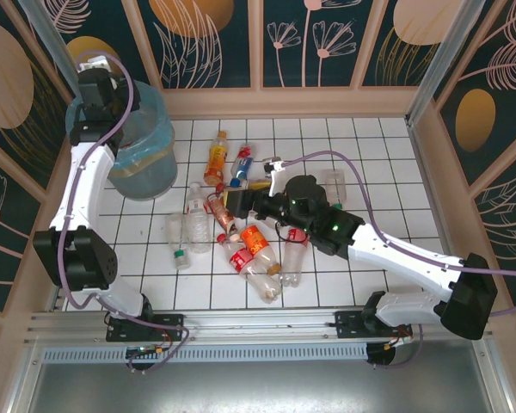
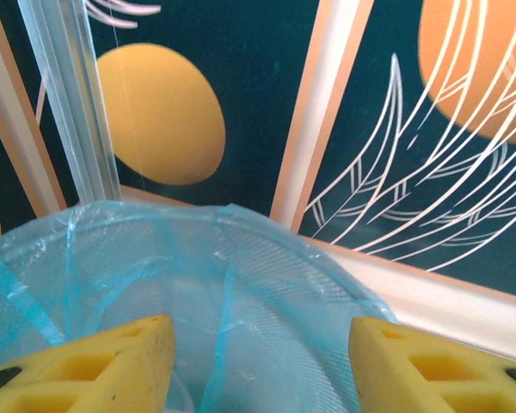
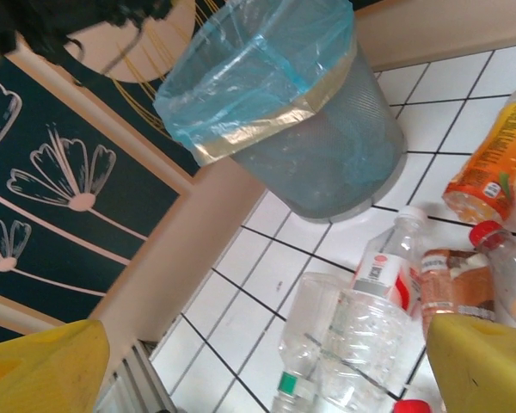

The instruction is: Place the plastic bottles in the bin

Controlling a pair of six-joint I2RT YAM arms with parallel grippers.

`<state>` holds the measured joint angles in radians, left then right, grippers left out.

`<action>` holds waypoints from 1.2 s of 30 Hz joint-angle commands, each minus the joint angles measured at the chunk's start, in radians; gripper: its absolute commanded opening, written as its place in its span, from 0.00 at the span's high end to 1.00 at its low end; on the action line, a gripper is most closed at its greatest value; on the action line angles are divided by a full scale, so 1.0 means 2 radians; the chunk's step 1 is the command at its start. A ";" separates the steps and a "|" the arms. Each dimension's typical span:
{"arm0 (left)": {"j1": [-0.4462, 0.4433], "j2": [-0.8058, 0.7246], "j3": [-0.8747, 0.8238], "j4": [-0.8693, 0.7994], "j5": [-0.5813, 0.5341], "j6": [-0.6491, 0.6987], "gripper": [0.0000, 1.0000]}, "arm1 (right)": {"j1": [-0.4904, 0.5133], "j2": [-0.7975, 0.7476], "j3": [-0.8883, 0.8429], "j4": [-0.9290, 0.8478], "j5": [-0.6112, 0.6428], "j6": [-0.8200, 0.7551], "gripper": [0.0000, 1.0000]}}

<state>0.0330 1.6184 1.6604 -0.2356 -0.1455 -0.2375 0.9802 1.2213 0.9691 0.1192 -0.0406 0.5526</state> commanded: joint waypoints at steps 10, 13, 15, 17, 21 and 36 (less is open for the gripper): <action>-0.028 -0.162 -0.078 0.025 0.042 -0.005 0.42 | -0.052 0.028 0.074 -0.232 0.073 -0.056 0.12; -0.081 -0.186 -0.093 0.022 0.013 0.030 0.42 | -0.059 0.035 0.070 -0.290 0.094 -0.041 0.13; -0.118 -0.192 -0.102 0.018 0.013 0.038 0.42 | -0.062 0.035 0.060 -0.327 0.108 -0.017 0.14; -0.177 -0.192 -0.118 0.016 -0.001 0.062 0.43 | -0.064 0.021 0.027 -0.341 0.105 0.012 0.14; -0.304 -0.173 -0.160 0.030 -0.063 0.102 0.42 | -0.063 -0.022 -0.053 -0.326 0.088 0.062 0.11; -0.428 -0.123 -0.310 0.154 0.073 -0.042 0.35 | -0.077 -0.045 -0.203 -0.235 0.014 0.125 0.12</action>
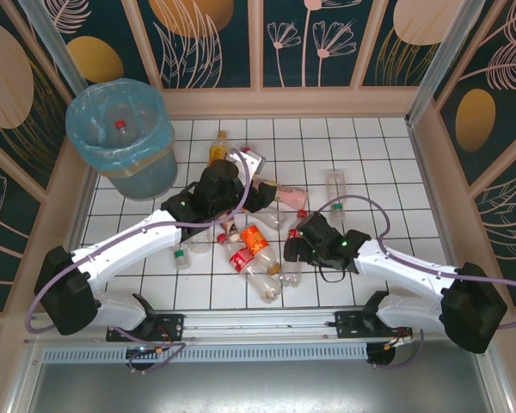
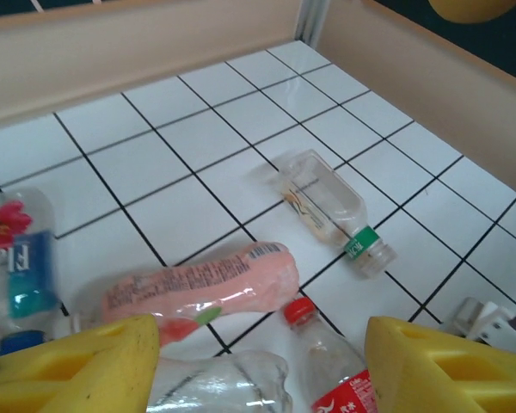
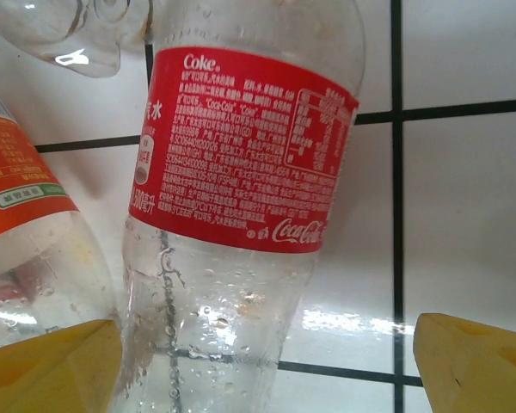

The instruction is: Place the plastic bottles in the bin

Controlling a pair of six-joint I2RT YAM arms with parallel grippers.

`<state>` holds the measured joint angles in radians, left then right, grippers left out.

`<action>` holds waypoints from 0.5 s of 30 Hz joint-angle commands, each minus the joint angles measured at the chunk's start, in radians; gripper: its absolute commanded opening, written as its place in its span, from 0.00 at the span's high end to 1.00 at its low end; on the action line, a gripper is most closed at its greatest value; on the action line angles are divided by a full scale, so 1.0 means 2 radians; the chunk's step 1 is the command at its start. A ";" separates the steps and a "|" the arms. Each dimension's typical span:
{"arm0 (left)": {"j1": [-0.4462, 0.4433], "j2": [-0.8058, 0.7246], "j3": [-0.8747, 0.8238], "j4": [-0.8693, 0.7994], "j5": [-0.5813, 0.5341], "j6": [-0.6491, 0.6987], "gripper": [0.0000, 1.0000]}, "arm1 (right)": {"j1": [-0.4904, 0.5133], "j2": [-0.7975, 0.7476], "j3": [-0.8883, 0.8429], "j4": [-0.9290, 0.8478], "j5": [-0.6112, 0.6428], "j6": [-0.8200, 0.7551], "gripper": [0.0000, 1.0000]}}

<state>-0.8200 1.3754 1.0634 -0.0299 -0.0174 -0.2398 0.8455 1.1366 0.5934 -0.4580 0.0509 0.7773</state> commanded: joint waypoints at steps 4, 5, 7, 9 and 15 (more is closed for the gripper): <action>-0.004 -0.009 -0.026 0.049 -0.003 -0.065 0.34 | -0.023 0.008 -0.031 0.079 -0.062 0.011 0.12; -0.004 -0.011 -0.030 0.047 -0.005 -0.066 0.33 | -0.026 0.011 -0.034 0.078 -0.062 0.010 0.12; -0.004 -0.015 -0.034 0.039 -0.013 -0.067 0.33 | -0.036 0.012 -0.044 0.078 -0.068 0.007 0.15; -0.004 -0.017 -0.037 0.032 -0.021 -0.066 0.32 | -0.046 0.008 -0.055 0.081 -0.076 0.008 0.18; -0.004 -0.016 -0.035 0.025 -0.041 -0.072 0.31 | -0.067 -0.035 -0.081 0.084 -0.087 0.011 0.28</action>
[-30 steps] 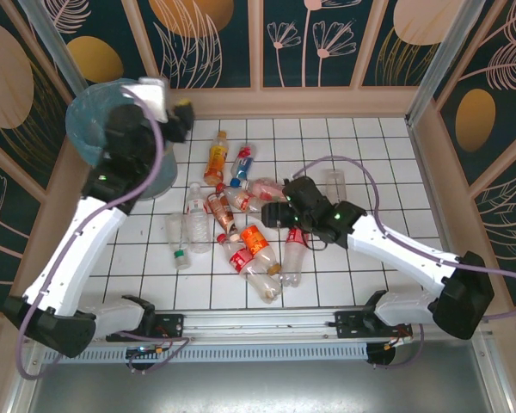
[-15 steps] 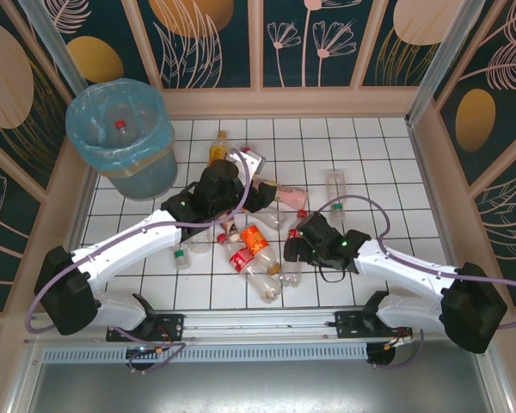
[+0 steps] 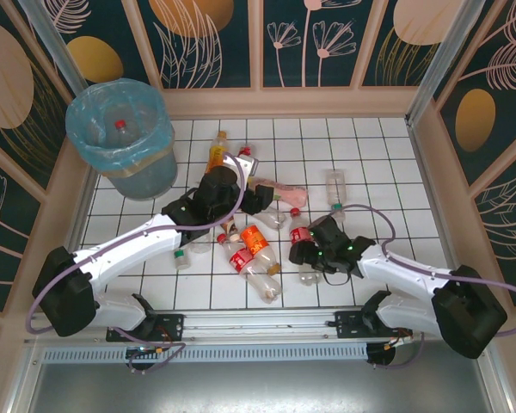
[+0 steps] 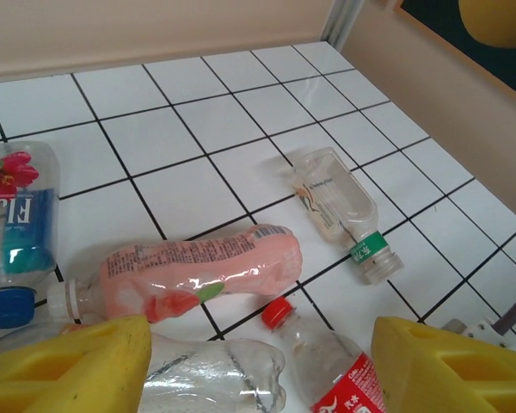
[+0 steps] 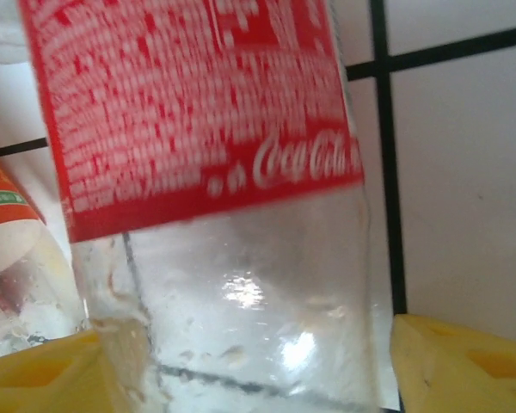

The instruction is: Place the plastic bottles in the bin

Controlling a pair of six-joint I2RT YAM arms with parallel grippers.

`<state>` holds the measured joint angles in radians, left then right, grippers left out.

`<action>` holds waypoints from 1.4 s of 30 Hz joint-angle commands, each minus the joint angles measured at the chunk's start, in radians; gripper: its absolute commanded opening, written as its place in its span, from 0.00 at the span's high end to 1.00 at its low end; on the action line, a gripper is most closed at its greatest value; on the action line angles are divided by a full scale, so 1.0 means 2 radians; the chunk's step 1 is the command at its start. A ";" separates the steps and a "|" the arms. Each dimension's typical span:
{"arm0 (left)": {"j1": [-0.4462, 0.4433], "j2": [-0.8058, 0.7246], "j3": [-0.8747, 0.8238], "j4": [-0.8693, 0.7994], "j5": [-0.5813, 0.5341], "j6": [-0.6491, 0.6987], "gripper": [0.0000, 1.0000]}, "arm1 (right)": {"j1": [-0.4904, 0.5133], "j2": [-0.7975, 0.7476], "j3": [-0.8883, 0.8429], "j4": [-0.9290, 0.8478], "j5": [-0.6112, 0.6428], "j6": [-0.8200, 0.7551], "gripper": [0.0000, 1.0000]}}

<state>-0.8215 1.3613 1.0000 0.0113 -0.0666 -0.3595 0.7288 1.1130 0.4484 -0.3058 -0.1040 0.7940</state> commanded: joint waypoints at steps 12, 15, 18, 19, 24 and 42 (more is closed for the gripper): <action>-0.003 -0.001 0.049 -0.006 0.006 0.004 0.29 | -0.014 -0.105 -0.013 -0.029 -0.032 -0.010 0.51; -0.003 -0.001 0.071 -0.010 0.013 0.007 0.28 | -0.014 -0.131 -0.013 -0.037 -0.036 -0.005 0.52; -0.003 0.006 0.096 -0.017 0.034 0.000 0.27 | -0.012 -0.160 -0.013 -0.036 -0.044 -0.006 0.52; -0.003 0.010 0.105 -0.021 0.045 -0.002 0.27 | -0.012 -0.171 -0.011 -0.034 -0.050 -0.009 0.52; -0.002 0.052 0.166 -0.079 0.052 -0.009 0.25 | -0.011 -0.199 0.006 -0.014 -0.076 -0.045 0.54; 0.050 0.071 0.119 0.039 0.195 -0.200 0.34 | 0.017 -0.238 0.039 0.145 -0.116 -0.104 0.57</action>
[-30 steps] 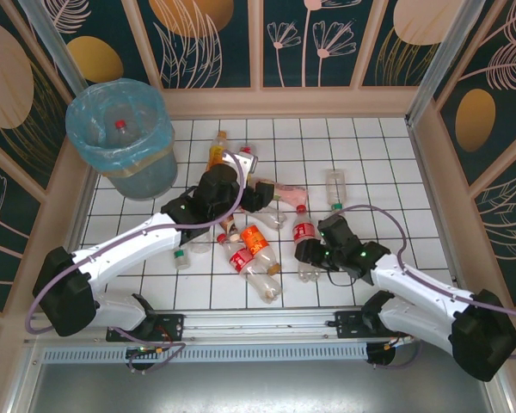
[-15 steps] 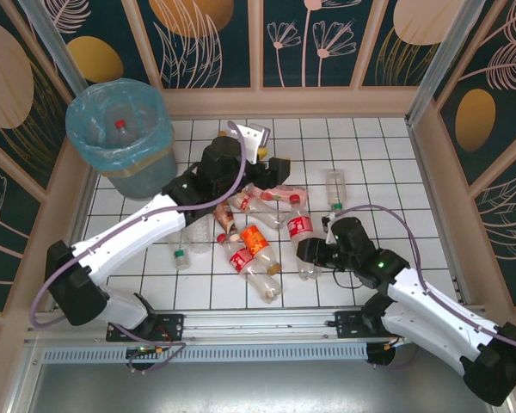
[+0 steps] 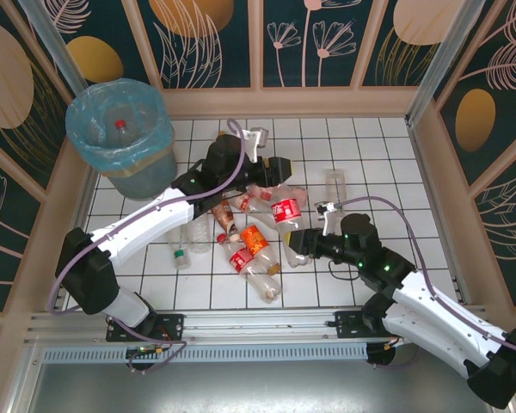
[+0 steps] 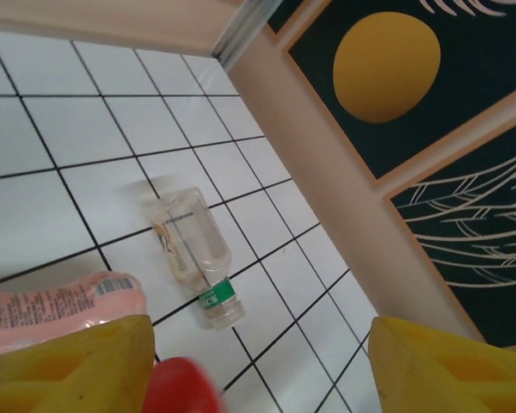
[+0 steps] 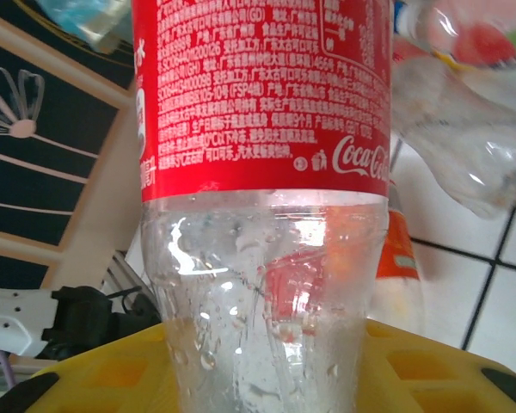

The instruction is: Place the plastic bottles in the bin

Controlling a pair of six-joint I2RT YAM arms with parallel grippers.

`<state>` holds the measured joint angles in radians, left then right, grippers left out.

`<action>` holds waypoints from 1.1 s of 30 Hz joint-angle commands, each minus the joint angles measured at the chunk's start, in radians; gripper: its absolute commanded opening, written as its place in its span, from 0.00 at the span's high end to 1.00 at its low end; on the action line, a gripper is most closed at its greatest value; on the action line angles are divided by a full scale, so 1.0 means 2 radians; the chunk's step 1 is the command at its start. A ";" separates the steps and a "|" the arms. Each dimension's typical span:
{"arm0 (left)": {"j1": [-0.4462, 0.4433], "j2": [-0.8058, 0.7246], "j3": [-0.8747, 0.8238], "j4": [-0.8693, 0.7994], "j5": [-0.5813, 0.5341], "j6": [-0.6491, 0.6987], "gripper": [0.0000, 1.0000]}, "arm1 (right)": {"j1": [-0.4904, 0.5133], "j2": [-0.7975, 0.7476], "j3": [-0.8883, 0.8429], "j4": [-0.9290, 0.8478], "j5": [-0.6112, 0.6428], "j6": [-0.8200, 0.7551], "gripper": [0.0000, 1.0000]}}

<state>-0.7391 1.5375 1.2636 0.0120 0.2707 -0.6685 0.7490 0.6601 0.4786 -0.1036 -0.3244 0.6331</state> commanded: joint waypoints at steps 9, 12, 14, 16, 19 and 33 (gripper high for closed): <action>0.010 -0.029 -0.014 0.042 0.054 -0.054 0.55 | 0.010 -0.009 0.038 0.054 0.003 -0.040 0.58; 0.011 -0.034 -0.014 0.042 0.059 -0.053 0.68 | 0.011 -0.012 0.038 0.054 0.009 -0.040 0.58; 0.010 -0.037 -0.015 0.039 0.058 -0.049 0.81 | 0.011 -0.013 0.037 0.055 0.011 -0.040 0.58; 0.010 -0.039 -0.013 0.034 0.056 -0.046 0.92 | 0.011 -0.013 0.037 0.054 0.011 -0.040 0.57; 0.010 -0.041 -0.007 0.022 0.044 -0.038 1.00 | 0.011 -0.010 0.042 0.052 0.017 -0.043 0.39; 0.041 -0.109 0.244 -0.180 -0.219 0.180 1.00 | 0.050 0.120 0.224 0.116 0.116 -0.167 0.01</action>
<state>-0.6773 1.3670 1.6444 -0.2466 0.0193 -0.4713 0.7975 0.8234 0.8314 0.0135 -0.1463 0.4236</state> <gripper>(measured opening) 0.317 0.990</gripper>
